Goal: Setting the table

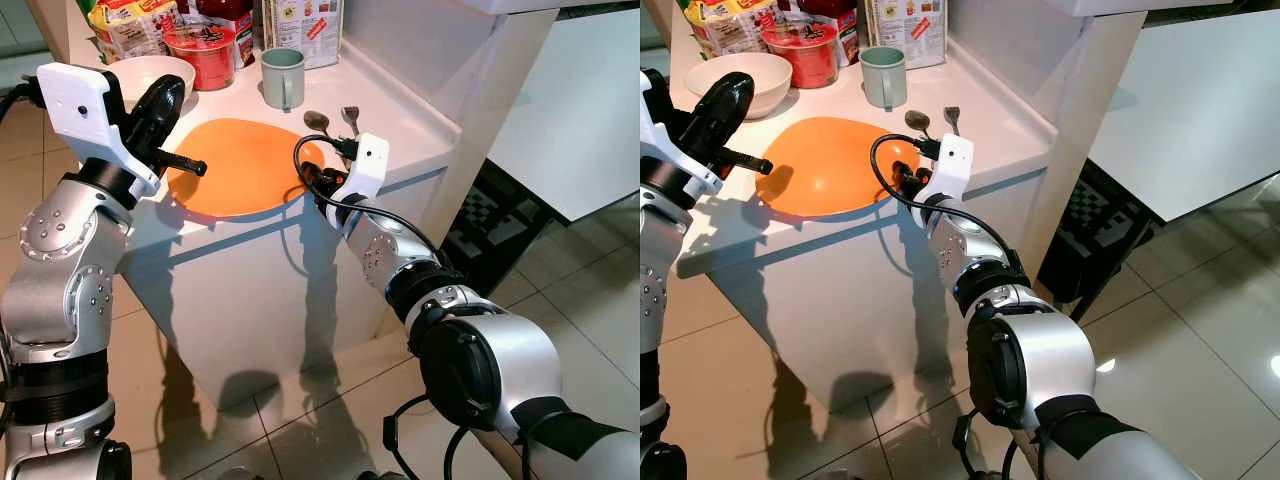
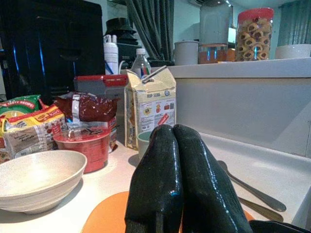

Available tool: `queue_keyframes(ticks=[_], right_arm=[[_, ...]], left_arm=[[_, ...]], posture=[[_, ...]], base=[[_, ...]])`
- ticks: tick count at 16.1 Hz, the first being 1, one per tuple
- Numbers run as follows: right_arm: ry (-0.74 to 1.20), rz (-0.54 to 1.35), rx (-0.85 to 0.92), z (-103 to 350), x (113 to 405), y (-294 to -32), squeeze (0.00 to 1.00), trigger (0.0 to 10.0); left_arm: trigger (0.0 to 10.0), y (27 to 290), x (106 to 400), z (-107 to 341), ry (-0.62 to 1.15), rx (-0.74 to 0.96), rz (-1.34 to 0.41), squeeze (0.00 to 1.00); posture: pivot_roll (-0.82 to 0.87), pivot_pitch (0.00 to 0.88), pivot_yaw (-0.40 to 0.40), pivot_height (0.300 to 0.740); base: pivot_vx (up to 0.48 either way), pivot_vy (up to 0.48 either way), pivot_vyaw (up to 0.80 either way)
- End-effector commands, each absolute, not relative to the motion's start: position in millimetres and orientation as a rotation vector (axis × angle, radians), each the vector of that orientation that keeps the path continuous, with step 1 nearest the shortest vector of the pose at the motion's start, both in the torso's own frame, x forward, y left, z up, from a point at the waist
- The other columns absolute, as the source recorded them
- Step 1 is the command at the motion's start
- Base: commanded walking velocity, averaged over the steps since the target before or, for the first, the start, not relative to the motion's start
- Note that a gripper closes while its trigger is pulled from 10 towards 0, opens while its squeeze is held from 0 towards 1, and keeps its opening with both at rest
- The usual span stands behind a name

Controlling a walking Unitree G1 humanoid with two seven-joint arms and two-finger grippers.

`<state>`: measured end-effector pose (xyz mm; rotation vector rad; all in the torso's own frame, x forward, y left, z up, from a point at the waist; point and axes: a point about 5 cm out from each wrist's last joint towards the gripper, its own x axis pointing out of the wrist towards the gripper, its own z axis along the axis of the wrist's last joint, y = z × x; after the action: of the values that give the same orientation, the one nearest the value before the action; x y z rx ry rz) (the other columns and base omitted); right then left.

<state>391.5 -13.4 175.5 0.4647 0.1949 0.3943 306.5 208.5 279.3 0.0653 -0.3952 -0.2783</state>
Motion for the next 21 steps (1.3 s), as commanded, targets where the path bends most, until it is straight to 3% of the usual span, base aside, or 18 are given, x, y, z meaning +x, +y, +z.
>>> queue_keyframes(ticks=[1, 7, 12, 16, 20, 21], right_arm=[[0.248, 0.479, 0.480, 171.1, 374.9, 26.4, 0.00, 10.0], [0.132, 0.530, 0.405, 192.1, 382.0, 22.1, 0.00, 10.0], [0.121, 0.533, 0.355, 182.6, 384.0, 7.5, 0.00, 10.0], [0.049, 0.590, 0.372, 197.0, 382.1, 17.9, 0.00, 10.0], [-0.136, 0.642, 0.318, 229.0, 386.8, 10.2, 0.00, 10.0], [-0.243, 0.608, 0.161, 227.8, 389.2, -13.6, 0.00, 10.0]], left_arm=[[10.0, 206.6, 303.9, 282.1, -0.400, 0.080, -0.287, 0.00], [10.0, 206.9, 303.0, 281.8, -0.403, 0.073, -0.279, 0.00], [10.0, 206.8, 304.8, 280.2, -0.400, 0.075, -0.284, 0.00], [10.0, 207.9, 306.1, 278.2, -0.392, 0.070, -0.280, 0.00], [10.0, 231.8, 306.3, 255.6, -0.304, 0.095, -0.179, 0.00], [10.0, 246.7, 300.8, 240.3, -0.252, 0.120, -0.130, 0.00]], posture=[[0.28, 0.105, -0.032, 0.740], [0.27, 0.102, -0.039, 0.740], [0.26, 0.085, -0.040, 0.740], [0.26, 0.070, -0.036, 0.740], [0.27, 0.063, -0.050, 0.740], [0.27, 0.062, -0.058, 0.740]], base=[[0.000, 0.000, 0.00], [0.000, 0.000, 0.00], [0.000, 0.000, 0.00], [0.000, 0.000, 0.00], [0.000, 0.000, 0.00], [0.000, 0.000, 0.00]])
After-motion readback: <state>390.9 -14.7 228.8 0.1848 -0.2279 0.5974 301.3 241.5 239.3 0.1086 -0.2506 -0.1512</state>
